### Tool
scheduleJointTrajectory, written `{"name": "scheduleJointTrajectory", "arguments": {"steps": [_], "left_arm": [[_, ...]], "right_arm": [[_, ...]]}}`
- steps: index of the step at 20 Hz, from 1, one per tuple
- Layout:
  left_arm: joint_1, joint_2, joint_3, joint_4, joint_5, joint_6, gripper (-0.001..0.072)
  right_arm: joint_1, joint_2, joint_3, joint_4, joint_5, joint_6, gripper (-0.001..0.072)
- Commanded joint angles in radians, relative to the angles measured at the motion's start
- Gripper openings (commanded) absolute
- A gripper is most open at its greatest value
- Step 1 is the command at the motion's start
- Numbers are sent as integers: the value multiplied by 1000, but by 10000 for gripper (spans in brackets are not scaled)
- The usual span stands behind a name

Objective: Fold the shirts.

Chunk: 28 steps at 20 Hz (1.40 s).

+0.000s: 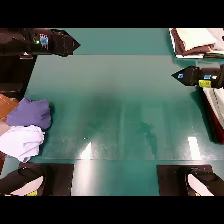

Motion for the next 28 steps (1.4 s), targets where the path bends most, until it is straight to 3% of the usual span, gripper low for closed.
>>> {"name": "scheduleJointTrajectory", "arguments": {"steps": [1,13,15,17,20,23,25,27,28], "left_arm": [[0,1,0,0,7,0,23],[0,1,0,0,7,0,23],[0,-1,0,2,130,0,23],[0,0,0,3,152,1,23],[11,13,3,126,22,63,23],[95,37,-1,341,-248,-9,23],[186,39,-23,498,-418,-11,23],[290,39,-112,567,-476,-40,26],[339,39,-174,567,-467,-42,201]], "right_arm": [[2,1,0,1,-2,0,18],[2,1,0,0,0,0,17],[2,1,0,2,5,0,17],[2,1,0,2,9,0,17],[2,1,0,2,23,0,17],[1,1,0,0,52,0,18],[2,1,0,1,71,0,18],[2,1,0,1,77,0,18],[2,1,0,1,77,0,17]]}}
